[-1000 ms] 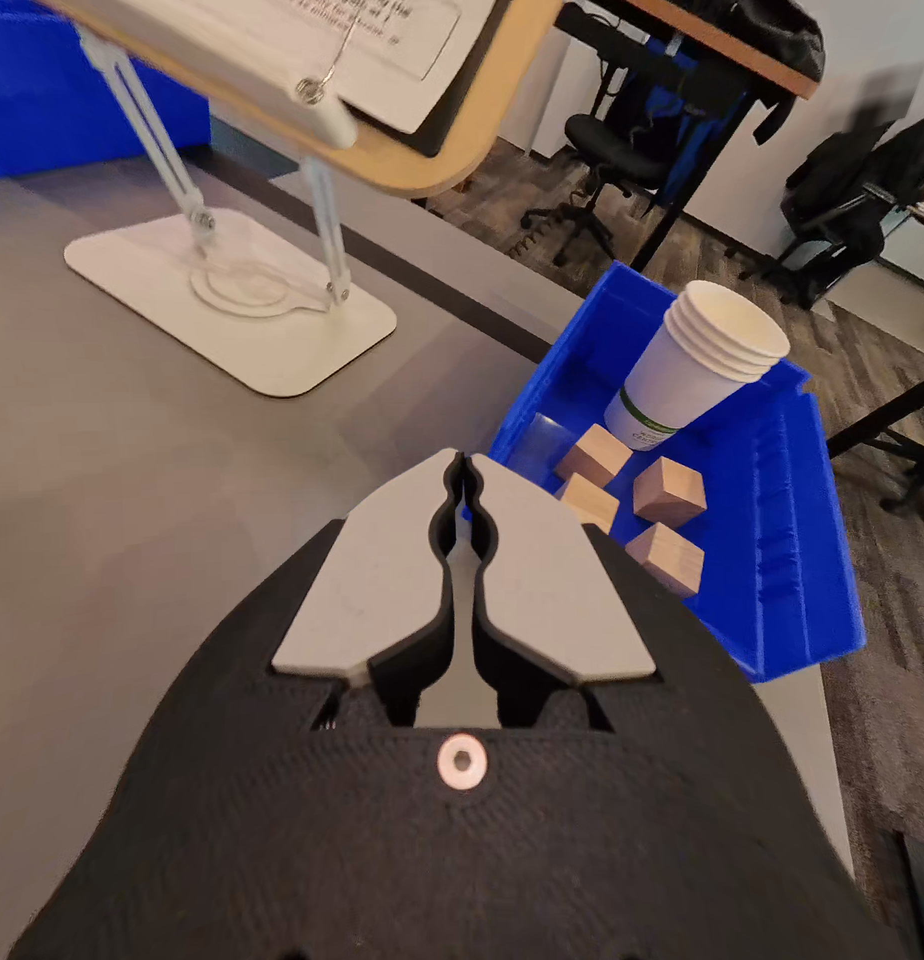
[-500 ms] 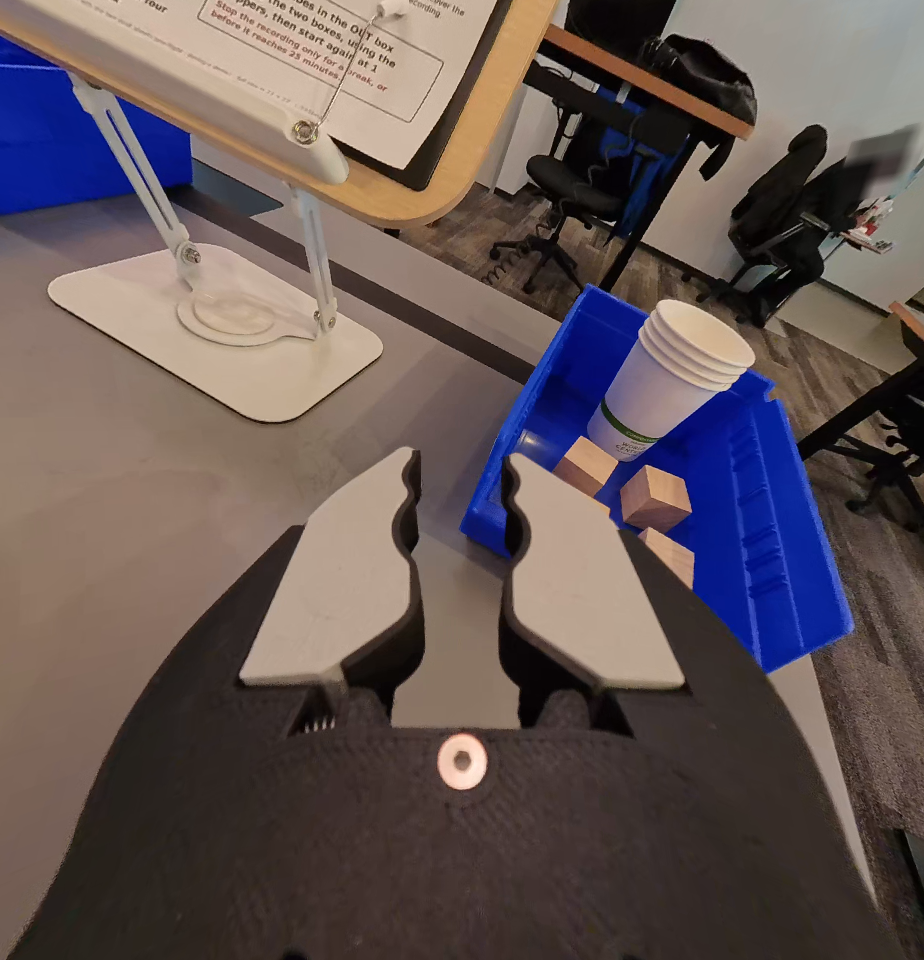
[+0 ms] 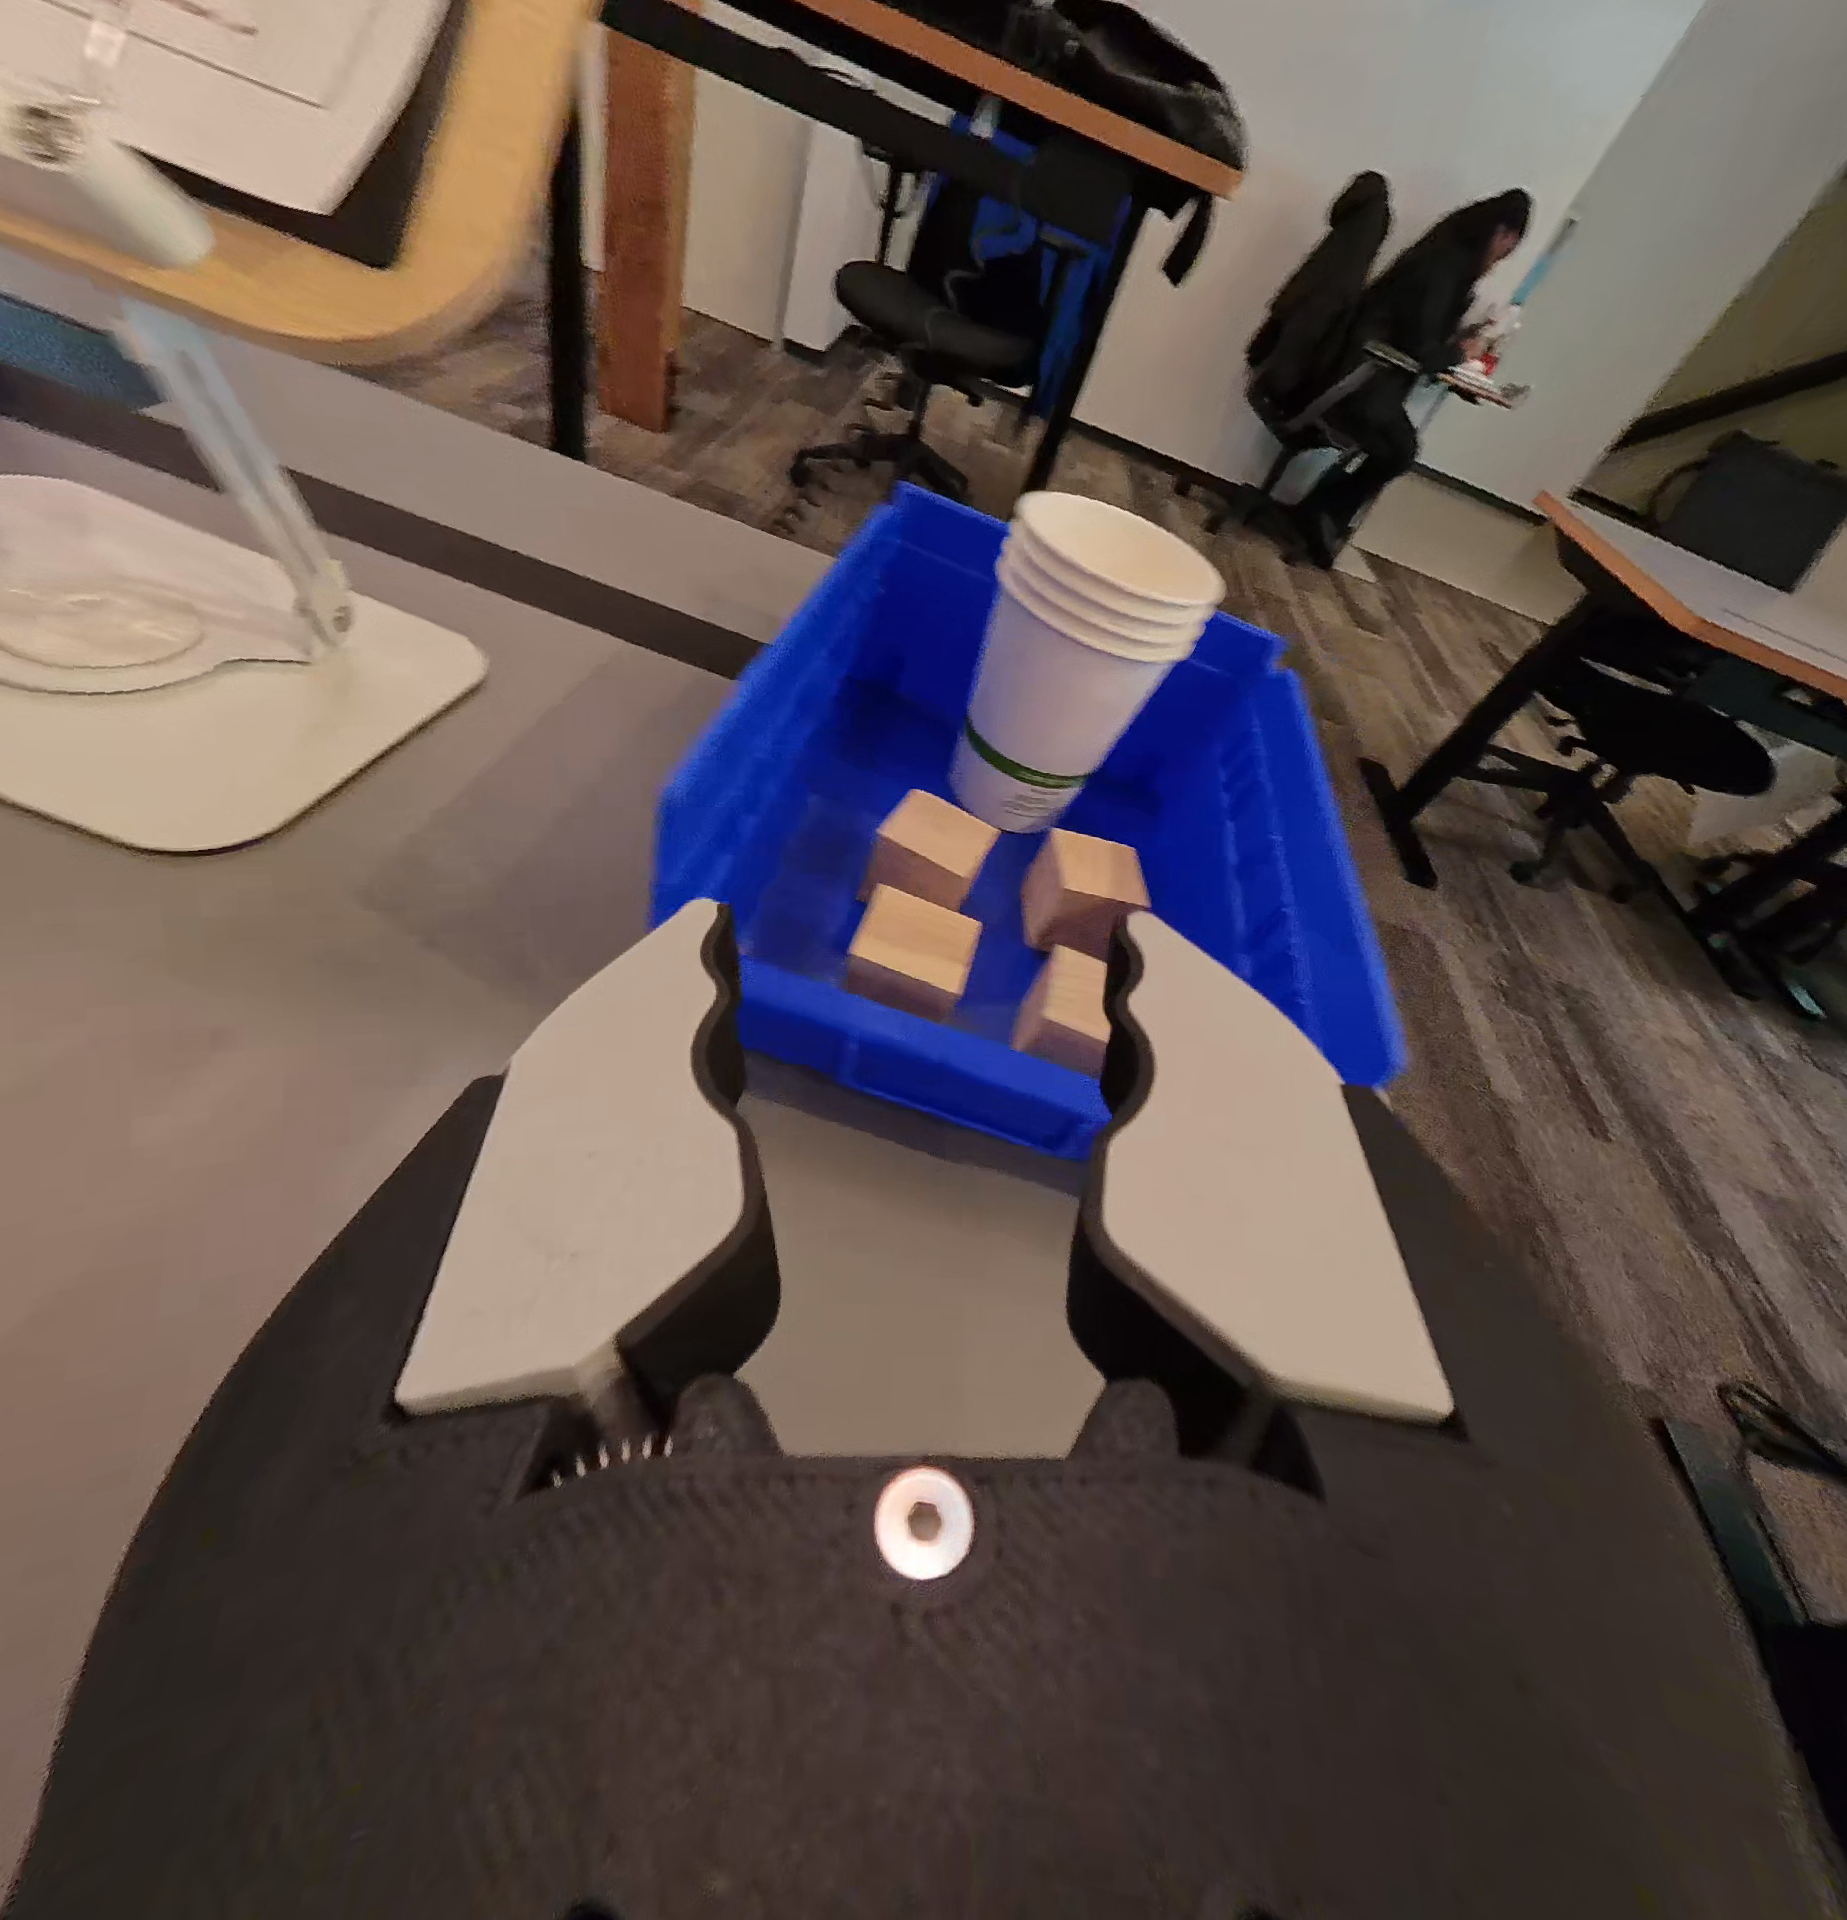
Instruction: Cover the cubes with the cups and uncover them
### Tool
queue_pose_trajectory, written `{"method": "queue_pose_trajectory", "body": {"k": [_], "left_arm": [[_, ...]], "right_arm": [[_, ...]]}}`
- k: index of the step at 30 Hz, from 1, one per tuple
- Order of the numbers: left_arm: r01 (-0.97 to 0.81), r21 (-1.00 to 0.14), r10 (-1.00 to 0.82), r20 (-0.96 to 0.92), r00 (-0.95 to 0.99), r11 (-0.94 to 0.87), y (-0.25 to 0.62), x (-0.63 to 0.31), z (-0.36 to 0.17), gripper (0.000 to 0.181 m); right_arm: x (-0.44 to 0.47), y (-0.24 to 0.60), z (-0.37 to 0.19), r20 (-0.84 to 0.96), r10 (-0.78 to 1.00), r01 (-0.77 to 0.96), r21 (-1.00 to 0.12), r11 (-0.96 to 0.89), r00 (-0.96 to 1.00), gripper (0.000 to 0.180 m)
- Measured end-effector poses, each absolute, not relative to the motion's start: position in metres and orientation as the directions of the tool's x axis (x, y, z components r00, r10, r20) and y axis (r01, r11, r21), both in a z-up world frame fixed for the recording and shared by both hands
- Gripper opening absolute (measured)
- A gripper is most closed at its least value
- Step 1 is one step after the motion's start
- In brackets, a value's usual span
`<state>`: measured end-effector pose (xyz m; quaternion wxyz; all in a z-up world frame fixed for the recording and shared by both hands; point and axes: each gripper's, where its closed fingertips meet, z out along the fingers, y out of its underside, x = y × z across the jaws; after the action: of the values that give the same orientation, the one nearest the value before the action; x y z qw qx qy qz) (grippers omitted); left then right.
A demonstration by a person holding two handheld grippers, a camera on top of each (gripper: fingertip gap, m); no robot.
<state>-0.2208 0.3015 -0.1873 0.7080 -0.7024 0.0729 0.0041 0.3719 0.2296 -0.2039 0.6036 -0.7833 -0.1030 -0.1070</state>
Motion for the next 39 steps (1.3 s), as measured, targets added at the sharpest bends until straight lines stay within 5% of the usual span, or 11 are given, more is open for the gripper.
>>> {"method": "queue_pose_trajectory", "body": {"k": [13,29,39], "left_arm": [[0.004,-0.995,0.039,0.001,0.999,-0.098,0.365,-0.326,-0.199,0.080],[0.115,-0.958,-0.013,0.123,0.992,-0.261,0.422,-0.328,-0.260,0.082],[0.172,-0.935,-0.057,0.199,0.978,-0.311,0.436,-0.323,-0.275,0.045]], "right_arm": [[0.524,0.244,-0.237,0.075,-0.201,0.006,-0.945,-0.327,0.977,0.086],[0.540,0.291,-0.272,0.010,-0.154,-0.053,-0.915,-0.400,0.988,0.066],[0.531,0.300,-0.273,-0.018,-0.085,-0.051,-0.914,-0.402,0.996,0.031]]}}
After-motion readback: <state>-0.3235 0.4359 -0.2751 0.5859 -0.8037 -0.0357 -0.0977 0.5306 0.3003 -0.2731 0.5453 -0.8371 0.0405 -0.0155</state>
